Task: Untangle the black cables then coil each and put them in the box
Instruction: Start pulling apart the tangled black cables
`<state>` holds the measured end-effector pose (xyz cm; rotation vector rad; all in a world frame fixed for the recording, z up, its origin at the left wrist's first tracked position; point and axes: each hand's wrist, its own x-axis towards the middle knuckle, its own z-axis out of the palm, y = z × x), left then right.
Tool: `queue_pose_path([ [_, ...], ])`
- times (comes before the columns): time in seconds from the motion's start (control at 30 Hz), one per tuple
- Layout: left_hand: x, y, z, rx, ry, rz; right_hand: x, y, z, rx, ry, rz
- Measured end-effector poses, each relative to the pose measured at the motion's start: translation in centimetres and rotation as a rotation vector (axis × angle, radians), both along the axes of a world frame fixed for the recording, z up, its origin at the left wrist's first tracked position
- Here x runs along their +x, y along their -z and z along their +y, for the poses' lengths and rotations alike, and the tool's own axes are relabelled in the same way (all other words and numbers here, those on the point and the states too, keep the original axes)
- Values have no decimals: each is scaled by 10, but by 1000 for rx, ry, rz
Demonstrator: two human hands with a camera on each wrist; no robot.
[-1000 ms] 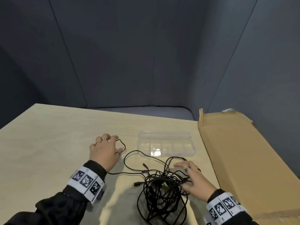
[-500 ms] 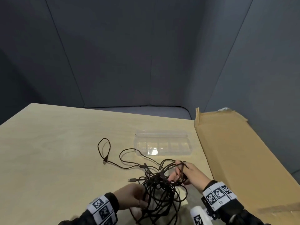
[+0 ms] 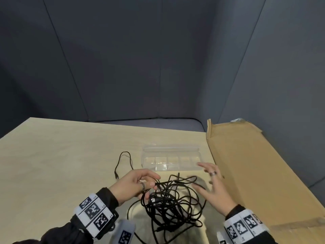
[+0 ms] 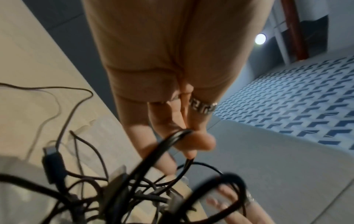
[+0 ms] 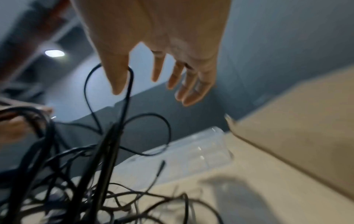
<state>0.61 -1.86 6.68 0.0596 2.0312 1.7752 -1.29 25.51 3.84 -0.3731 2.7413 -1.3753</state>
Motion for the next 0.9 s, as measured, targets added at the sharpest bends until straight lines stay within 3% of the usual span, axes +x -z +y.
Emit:
queue_pose_path([
  [0.1, -5, -9, 8, 60, 33, -3, 6, -25, -34, 280, -343, 5],
  [0.17, -6, -12, 9, 125, 108, -14, 4, -28, -47, 289, -439, -93],
  [0.27, -6, -11, 7, 57, 168, 13, -7, -29, -52, 206, -353, -73],
  [0.43, -6, 14, 2, -245, 12, 141, -7, -25, -52, -8, -227, -1],
  [0.6, -4, 21, -6, -126, -214, 158, -10, -32, -45, -176, -66, 98],
  [0.73, -6, -4, -11, -84, -166, 298, -14, -43, -49, -129, -146, 112],
  [0.9, -11, -43, 2, -68, 2, 395, -13, -35, -71, 171, -385, 1],
])
